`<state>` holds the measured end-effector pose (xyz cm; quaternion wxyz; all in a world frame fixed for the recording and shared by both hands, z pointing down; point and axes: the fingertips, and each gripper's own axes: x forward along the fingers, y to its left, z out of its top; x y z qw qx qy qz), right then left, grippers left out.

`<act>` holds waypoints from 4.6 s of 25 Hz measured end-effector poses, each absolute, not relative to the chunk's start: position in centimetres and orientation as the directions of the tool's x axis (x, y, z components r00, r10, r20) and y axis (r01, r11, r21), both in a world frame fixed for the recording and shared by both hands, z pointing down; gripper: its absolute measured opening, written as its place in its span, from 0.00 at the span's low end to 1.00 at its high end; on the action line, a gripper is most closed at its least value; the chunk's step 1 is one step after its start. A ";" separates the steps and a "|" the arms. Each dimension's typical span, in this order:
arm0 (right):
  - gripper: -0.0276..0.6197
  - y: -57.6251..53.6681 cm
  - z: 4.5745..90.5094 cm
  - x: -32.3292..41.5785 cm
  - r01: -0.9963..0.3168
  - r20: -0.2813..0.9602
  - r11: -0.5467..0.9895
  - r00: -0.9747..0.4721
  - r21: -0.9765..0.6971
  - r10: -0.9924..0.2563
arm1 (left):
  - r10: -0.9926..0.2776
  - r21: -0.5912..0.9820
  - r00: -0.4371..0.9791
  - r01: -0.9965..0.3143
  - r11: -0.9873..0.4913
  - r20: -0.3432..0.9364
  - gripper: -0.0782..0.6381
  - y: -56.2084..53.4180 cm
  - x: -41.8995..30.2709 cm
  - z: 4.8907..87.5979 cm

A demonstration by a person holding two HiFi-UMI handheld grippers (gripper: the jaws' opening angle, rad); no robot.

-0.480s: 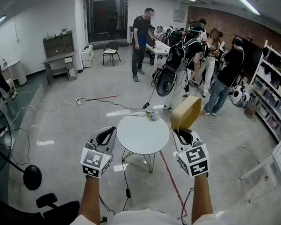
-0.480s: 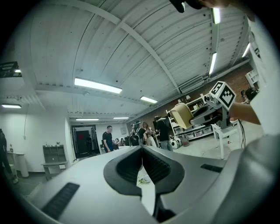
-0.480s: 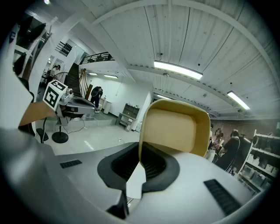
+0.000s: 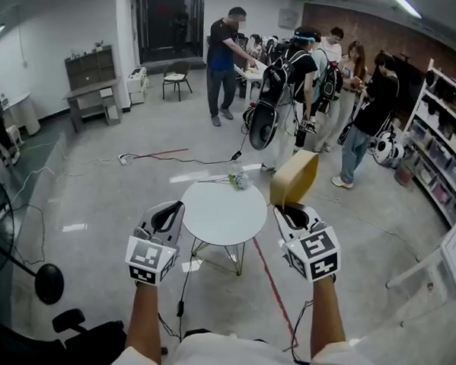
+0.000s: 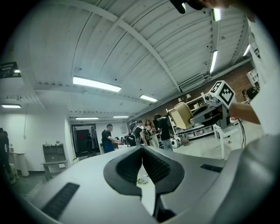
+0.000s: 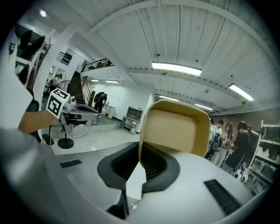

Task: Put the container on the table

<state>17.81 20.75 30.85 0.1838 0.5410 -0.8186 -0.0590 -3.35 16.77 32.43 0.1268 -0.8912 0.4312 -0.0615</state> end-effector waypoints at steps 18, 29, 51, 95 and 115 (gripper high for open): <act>0.09 0.7 34.5 15.7 -0.864 0.267 0.451 -0.391 0.225 -0.881 | -0.756 -0.279 0.652 -0.715 -0.641 0.065 0.14 -3.5 -4.0 36.5; 0.08 -17.1 40.4 9.9 -0.866 0.431 0.450 -0.329 0.218 -0.840 | -0.712 -0.215 0.692 -0.683 -0.698 0.117 0.14 -21.3 -8.8 39.5; 0.09 -29.6 81.1 4.5 -0.567 0.934 0.816 -0.220 0.112 -0.281 | -0.705 0.019 0.459 -0.844 -0.535 0.540 0.14 -27.5 -12.9 63.9; 0.06 -28.6 29.0 20.3 -0.886 0.198 0.351 -0.301 0.303 -0.933 | -0.709 -0.308 0.705 -0.677 -0.668 -0.014 0.14 -31.2 0.9 29.8; 0.06 -29.0 30.6 19.3 -0.884 0.219 0.351 -0.293 0.310 -0.931 | -0.710 -0.312 0.704 -0.672 -0.671 0.010 0.14 -31.0 -0.5 31.4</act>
